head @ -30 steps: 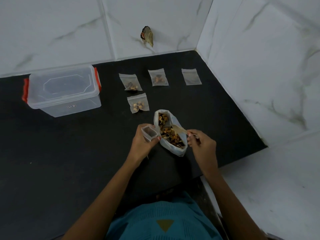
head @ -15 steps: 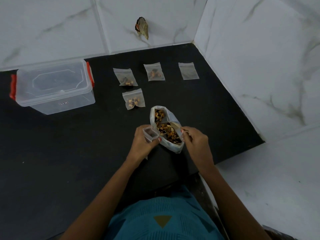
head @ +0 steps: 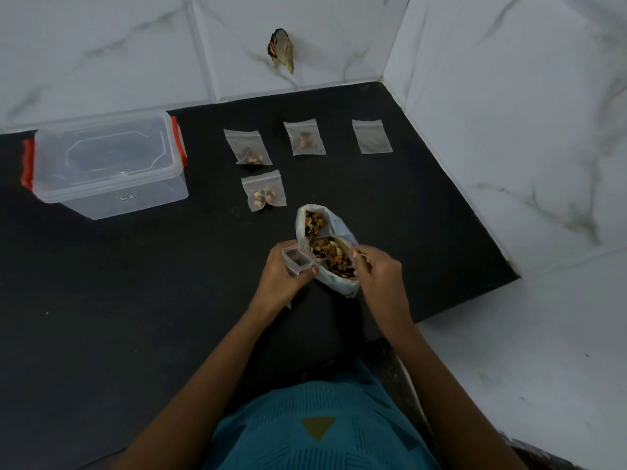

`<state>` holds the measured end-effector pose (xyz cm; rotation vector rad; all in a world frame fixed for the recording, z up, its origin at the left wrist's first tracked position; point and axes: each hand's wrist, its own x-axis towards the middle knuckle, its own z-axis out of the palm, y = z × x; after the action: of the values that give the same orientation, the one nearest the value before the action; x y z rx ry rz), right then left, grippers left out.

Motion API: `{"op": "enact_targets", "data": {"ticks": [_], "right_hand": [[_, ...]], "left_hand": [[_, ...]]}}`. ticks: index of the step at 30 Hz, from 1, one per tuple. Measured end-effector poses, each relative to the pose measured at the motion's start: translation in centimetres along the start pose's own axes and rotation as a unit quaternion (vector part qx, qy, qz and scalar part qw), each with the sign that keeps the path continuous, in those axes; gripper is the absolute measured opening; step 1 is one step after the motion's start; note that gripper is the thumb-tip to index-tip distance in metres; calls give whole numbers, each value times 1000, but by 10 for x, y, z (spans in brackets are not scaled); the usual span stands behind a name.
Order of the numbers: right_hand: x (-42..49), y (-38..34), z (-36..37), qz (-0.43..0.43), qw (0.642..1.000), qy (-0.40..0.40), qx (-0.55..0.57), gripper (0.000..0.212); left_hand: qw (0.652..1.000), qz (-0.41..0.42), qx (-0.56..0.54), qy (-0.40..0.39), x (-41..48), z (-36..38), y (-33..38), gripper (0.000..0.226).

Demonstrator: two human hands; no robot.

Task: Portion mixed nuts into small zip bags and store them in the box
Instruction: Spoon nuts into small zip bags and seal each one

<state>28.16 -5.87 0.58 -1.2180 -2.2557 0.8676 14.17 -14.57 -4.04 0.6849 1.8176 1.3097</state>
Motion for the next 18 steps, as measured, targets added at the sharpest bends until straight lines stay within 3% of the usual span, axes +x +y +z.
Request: {"op": "enact_targets", "data": {"ticks": [6, 12, 15, 18], "right_hand": [[0, -3, -5, 137, 980, -5, 147, 14], [5, 5, 0, 256, 923, 57, 282, 15], [6, 9, -3, 262, 912, 71, 306, 15], [7, 9, -5, 237, 926, 73, 286, 14]], "left_hand": [[1000, 2, -6, -10, 2, 0, -3, 47], [1000, 1, -8, -13, 1, -2, 0, 44], [1000, -5, -8, -13, 0, -3, 0, 46], [1000, -3, -7, -11, 0, -3, 0, 47]]}}
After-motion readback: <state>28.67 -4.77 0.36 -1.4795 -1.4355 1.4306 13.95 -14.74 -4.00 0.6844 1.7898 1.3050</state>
